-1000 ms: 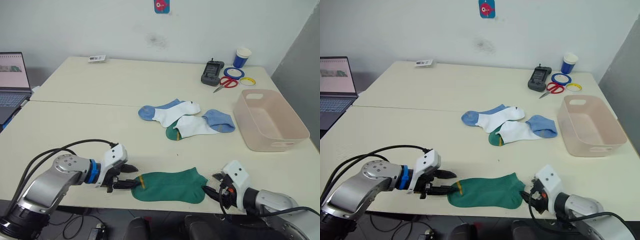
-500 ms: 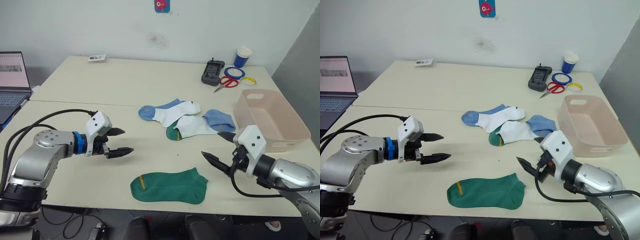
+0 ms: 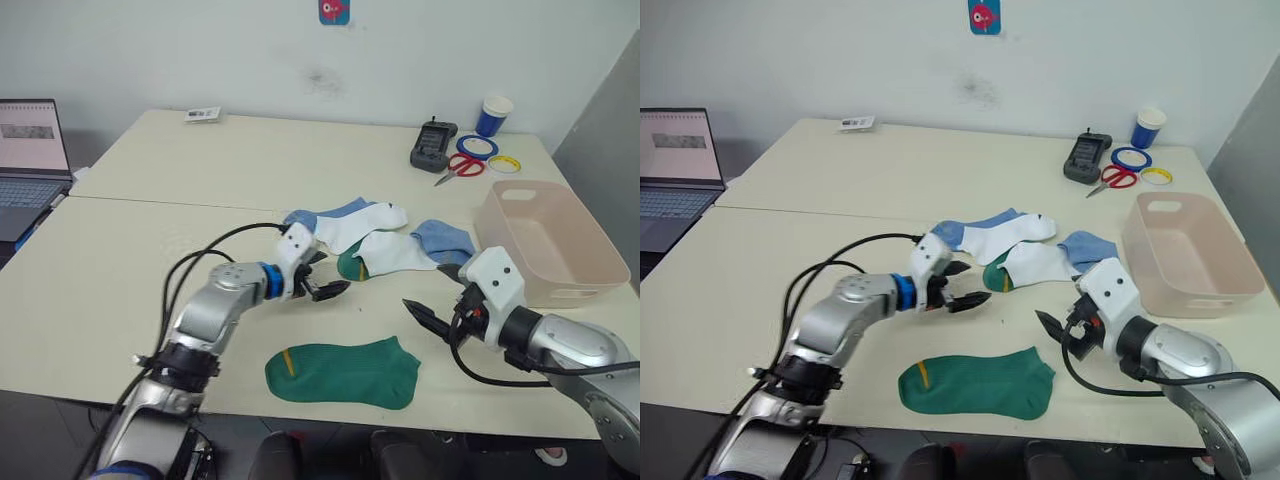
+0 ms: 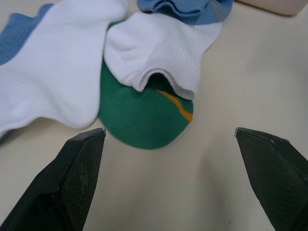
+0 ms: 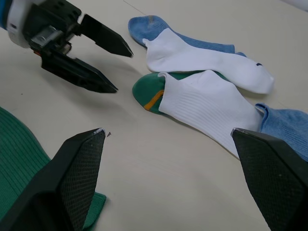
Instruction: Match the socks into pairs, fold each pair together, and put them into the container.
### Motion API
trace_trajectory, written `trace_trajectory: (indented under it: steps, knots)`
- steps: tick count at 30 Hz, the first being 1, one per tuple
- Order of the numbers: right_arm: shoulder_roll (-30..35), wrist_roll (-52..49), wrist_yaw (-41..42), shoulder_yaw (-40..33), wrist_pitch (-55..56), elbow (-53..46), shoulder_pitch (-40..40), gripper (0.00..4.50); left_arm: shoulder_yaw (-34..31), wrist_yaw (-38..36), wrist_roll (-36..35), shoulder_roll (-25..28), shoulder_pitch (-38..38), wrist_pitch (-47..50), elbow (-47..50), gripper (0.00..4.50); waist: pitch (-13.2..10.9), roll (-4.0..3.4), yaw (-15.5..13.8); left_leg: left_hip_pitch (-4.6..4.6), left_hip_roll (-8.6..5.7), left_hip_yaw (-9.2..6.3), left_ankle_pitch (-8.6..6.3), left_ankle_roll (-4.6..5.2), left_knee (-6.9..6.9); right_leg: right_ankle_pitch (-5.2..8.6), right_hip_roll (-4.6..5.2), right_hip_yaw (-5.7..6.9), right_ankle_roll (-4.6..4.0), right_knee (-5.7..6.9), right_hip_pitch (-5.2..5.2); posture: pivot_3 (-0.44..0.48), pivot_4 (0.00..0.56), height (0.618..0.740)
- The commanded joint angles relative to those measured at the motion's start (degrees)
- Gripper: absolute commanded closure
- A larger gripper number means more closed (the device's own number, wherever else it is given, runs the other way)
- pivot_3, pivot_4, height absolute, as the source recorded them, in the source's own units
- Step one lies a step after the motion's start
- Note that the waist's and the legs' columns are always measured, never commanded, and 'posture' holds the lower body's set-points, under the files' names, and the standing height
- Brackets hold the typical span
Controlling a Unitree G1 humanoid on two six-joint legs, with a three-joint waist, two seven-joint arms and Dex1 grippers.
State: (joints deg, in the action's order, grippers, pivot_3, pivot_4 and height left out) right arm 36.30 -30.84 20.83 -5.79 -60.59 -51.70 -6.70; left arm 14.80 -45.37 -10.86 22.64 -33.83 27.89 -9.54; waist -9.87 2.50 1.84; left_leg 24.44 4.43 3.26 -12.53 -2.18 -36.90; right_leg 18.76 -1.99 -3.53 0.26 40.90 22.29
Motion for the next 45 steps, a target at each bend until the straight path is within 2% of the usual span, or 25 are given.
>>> trace_trajectory:
  steps: [1,3,7,15,19,24,27,31,36,41,45]
  knots:
    - [-0.34,-0.26,-1.03,-1.04,0.42,-2.60,1.31,0.00,1.80,1.57,4.17,-2.86,-4.63,-5.26,-7.28,0.19,0.00,0.00,-0.18,0.01,-0.01,-0.01,0.00,0.00,0.00,0.00,0.00,0.01,0.00,0.00,-0.01,0.000,0.150,0.725]
    - [-0.62,-0.09,-1.30,-0.68,0.57,-2.95,1.88,0.00,2.20,1.50,5.60,-4.24,-6.29,-7.02,-11.27,0.61,0.00,0.00,-0.09,0.02,-0.07,0.01,0.00,0.00,-0.01,0.00,0.00,-0.01,0.00,-0.01,0.00,0.000,0.150,0.725]
    - [-0.82,0.32,-1.68,-0.30,1.19,-3.48,3.16,0.00,2.08,-0.17,7.10,-5.34,-8.12,-10.82,-16.33,1.91,0.00,0.00,-0.02,0.02,-0.42,-0.02,0.00,0.00,0.01,0.00,0.01,-0.03,0.01,-0.02,0.00,0.000,0.150,0.725]
    - [-0.64,1.14,-1.66,0.32,2.30,-3.11,3.74,0.00,1.41,-2.65,7.37,-4.22,-7.01,-11.85,-15.24,4.42,0.00,-0.01,-0.02,0.02,-0.53,-0.07,0.00,0.00,0.01,0.00,0.08,-0.01,0.03,0.01,-0.02,0.000,0.150,0.725]
    - [-0.53,0.99,-1.37,0.60,2.73,-2.94,3.91,0.00,0.58,-6.72,5.77,-0.82,-4.96,-9.92,-10.65,4.46,0.00,-0.01,0.10,0.01,-0.54,-0.11,0.00,0.00,0.01,0.00,0.07,-0.02,0.03,0.01,-0.02,0.000,0.150,0.725]
    - [-1.30,-0.40,-1.20,0.09,2.14,-2.92,3.44,0.00,-3.43,-13.14,1.96,7.41,-1.92,-6.13,-5.09,4.46,0.00,-0.01,0.27,0.00,-0.48,-0.16,0.01,-0.01,0.02,0.00,0.07,0.03,0.03,0.06,-0.01,0.000,0.150,0.725]
    - [-1.03,-0.65,-0.71,0.08,2.07,-2.58,2.94,0.00,-6.36,-14.62,2.05,13.13,-0.98,-7.37,-7.99,4.46,0.01,-0.02,0.33,0.00,-0.46,-0.17,0.01,-0.01,0.01,0.00,0.08,0.06,0.03,0.07,-0.01,0.000,0.150,0.725]
    - [-0.76,-0.51,-0.05,1.10,2.31,-1.63,1.76,0.00,-9.35,-13.31,4.39,18.49,-0.89,-13.25,-17.81,4.46,0.01,-0.02,0.25,0.00,-0.11,-0.13,0.00,0.00,0.00,0.00,0.12,0.07,0.03,0.05,-0.02,0.000,0.150,0.725]
    - [-0.54,-0.19,0.92,2.41,2.69,-0.50,0.08,0.00,-11.31,-13.35,5.13,21.84,-0.10,-16.34,-24.50,4.46,0.01,-0.02,0.26,-0.01,-0.03,-0.03,0.00,0.01,0.00,0.00,0.10,0.06,0.02,0.04,-0.01,0.000,0.150,0.725]
    - [-0.27,0.12,1.62,3.36,3.03,0.38,-1.28,0.00,-11.94,-14.43,5.61,25.00,3.84,-20.32,-24.50,4.46,0.03,-0.05,1.23,-0.10,0.11,0.00,0.00,0.01,0.04,-0.01,0.02,0.06,0.01,0.10,-0.01,0.000,0.150,0.725]
    - [-0.02,0.67,2.08,4.15,3.40,0.92,-1.70,0.00,-12.29,-13.88,6.45,25.86,4.17,-23.62,-27.30,4.46,0.04,-0.05,1.49,-0.19,0.14,0.03,0.00,0.00,0.05,-0.01,0.00,0.05,0.01,0.16,-0.02,0.000,0.150,0.725]
